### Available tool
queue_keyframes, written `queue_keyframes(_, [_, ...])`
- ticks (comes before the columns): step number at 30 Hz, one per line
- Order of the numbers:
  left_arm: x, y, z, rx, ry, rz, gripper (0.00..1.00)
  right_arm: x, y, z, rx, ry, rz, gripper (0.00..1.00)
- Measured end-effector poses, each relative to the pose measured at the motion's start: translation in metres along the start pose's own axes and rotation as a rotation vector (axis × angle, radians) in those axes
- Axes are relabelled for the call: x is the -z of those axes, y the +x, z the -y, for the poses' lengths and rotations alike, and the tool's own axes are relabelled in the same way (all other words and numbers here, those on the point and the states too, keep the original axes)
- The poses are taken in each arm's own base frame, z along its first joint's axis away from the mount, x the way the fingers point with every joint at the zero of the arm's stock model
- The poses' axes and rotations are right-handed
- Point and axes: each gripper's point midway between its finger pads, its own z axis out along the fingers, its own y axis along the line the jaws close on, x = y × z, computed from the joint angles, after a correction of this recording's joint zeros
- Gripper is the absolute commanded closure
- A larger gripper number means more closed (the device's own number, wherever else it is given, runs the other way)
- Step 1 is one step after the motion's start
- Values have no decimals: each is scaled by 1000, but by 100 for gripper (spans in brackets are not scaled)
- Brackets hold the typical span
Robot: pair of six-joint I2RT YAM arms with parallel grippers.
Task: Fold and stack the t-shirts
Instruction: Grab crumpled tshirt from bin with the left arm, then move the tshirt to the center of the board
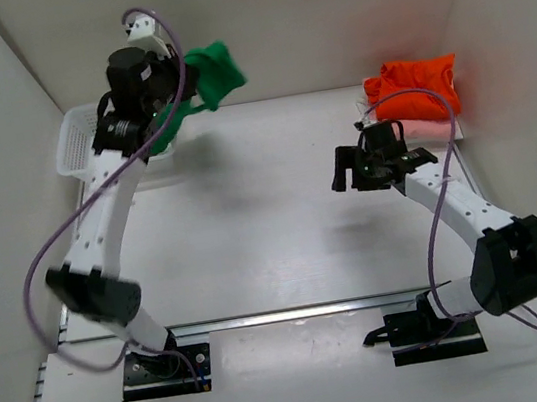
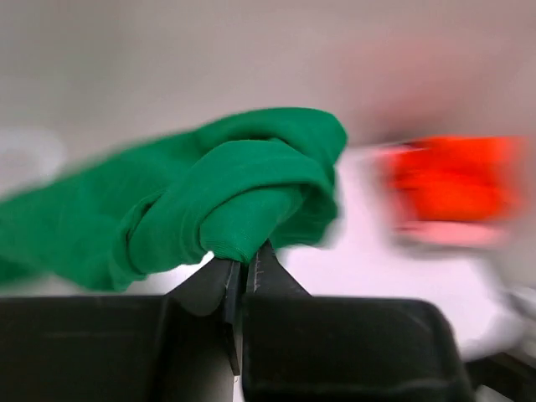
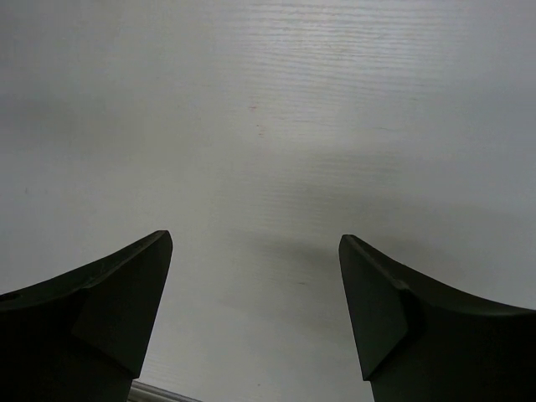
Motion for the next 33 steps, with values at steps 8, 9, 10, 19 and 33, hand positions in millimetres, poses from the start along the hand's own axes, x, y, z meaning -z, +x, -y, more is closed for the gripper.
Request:
queue_keyframes(8, [177,-83,102,88,439,338,100,42,-10,35,-102,34,136,21])
queue_keyframes(9, [171,-73,101,100,448,313,100,45,-11,36,-106,34,149,21])
queue_keyframes(10, [158,-58,99,111,450,275,100,48,-12,35,-108,29,157,21])
queue_keyframes(19, [18,289,-21,395,99,-514,48,28,14,8,-48,-31,56,21])
queue_keyframes(33, [154,328,51,272,304,-574,50,6,133,-73,153,-165,-202,47])
